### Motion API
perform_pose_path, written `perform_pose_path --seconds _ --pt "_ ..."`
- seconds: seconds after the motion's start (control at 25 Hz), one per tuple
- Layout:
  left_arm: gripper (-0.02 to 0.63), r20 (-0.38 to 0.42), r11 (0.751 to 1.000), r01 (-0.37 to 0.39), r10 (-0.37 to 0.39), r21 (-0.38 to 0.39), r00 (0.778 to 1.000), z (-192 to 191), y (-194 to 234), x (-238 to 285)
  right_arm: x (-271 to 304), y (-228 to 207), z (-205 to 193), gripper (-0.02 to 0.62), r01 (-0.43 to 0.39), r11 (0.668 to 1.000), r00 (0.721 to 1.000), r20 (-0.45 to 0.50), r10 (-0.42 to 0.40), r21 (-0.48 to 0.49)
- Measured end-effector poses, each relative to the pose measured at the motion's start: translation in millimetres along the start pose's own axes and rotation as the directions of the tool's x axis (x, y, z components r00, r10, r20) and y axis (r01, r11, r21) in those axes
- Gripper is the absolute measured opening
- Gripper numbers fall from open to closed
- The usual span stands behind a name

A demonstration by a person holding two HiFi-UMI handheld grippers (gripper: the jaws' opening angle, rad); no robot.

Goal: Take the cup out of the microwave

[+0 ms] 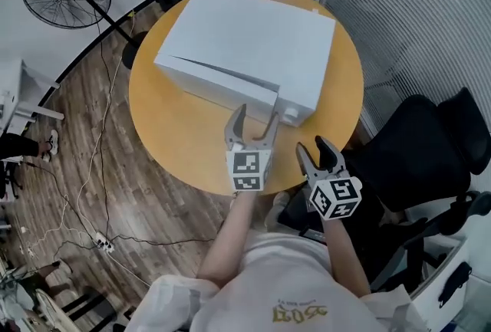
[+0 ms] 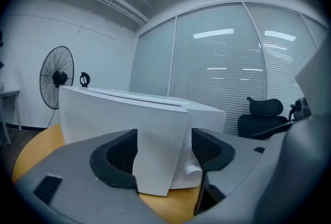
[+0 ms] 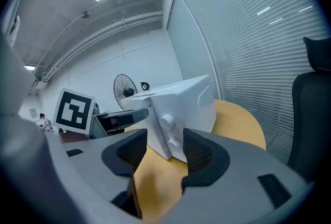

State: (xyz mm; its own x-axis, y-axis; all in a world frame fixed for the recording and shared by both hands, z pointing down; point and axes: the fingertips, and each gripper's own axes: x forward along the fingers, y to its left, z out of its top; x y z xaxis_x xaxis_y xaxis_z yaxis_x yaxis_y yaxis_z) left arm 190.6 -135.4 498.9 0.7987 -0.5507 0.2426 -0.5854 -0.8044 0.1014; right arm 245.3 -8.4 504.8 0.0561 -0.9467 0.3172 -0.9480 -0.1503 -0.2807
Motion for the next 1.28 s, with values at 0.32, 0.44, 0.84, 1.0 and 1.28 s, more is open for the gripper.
perform_pose_path --seconds 0.32,0.44,0.84,1.0,1.28 --pt "0.328 0.053 0.988 -0.143 0.140 0.053 0.989 17 7 9 4 -1 3 0.211 -0.096 0.995 0.995 0.003 0.096 0.012" --pt "0.315 0.060 0.984 -0.170 0.166 0.058 0.984 16 9 10 1 -9 1 0.209 -0.098 0.995 0.995 0.005 0.098 0.008" --pt "0.310 0.073 0.983 -0.169 0.163 0.077 0.984 14 10 2 -6 -29 -1 0.204 -0.075 0.997 0.997 0.011 0.075 0.024" --pt "0.313 0.067 0.983 -0.160 0.154 0.092 0.986 13 10 -5 -4 -14 1 0.204 -0.110 0.994 0.994 0.012 0.110 0.010" --pt "0.324 0.082 0.982 -0.152 0.144 0.109 0.986 7 11 -22 1 7 -7 0.202 -0.170 0.985 0.985 -0.009 0.170 -0.005"
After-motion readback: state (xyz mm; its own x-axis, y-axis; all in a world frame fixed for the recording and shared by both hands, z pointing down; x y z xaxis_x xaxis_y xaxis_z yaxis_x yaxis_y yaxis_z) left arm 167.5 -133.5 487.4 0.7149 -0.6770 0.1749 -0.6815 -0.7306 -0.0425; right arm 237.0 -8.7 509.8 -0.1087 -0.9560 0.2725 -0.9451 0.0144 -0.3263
